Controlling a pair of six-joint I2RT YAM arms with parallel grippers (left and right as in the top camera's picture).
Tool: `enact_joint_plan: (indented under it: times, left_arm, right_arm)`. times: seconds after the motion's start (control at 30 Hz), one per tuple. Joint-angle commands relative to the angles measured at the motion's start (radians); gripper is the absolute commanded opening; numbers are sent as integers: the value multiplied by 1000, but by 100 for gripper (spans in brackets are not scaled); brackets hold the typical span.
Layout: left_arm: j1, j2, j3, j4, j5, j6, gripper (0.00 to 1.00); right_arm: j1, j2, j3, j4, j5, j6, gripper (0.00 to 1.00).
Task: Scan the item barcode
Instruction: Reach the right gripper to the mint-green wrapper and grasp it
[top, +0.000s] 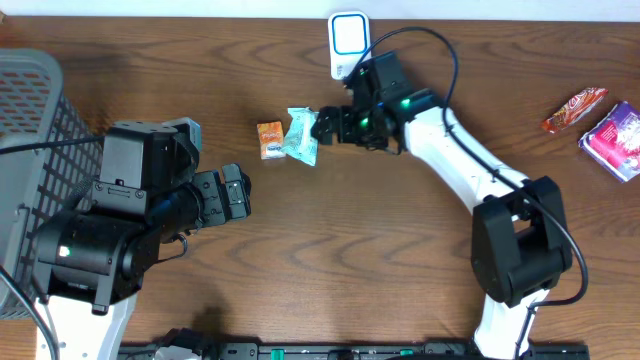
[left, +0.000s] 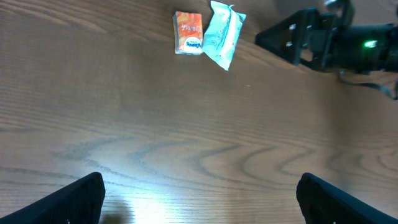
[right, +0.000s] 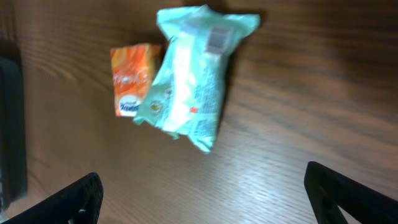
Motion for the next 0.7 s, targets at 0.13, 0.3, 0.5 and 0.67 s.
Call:
enact_joint_plan:
  times: [0.13,0.3,0.5,0.67]
  left_arm:
    - [0,0,3,-4,-6,10,98]
    - [0,0,3,-4,-6,10,98]
    - [0,0,3,-4,-6,10,98]
    - [0,0,3,-4,-6,10,98]
  right_arm:
    - [66,5,-22,22,151,30,99]
    - [68,6,-27,19,326,154,99]
    - [53,13,-33,60,353,242,99]
    - [69,52,-33,188,275,242,92]
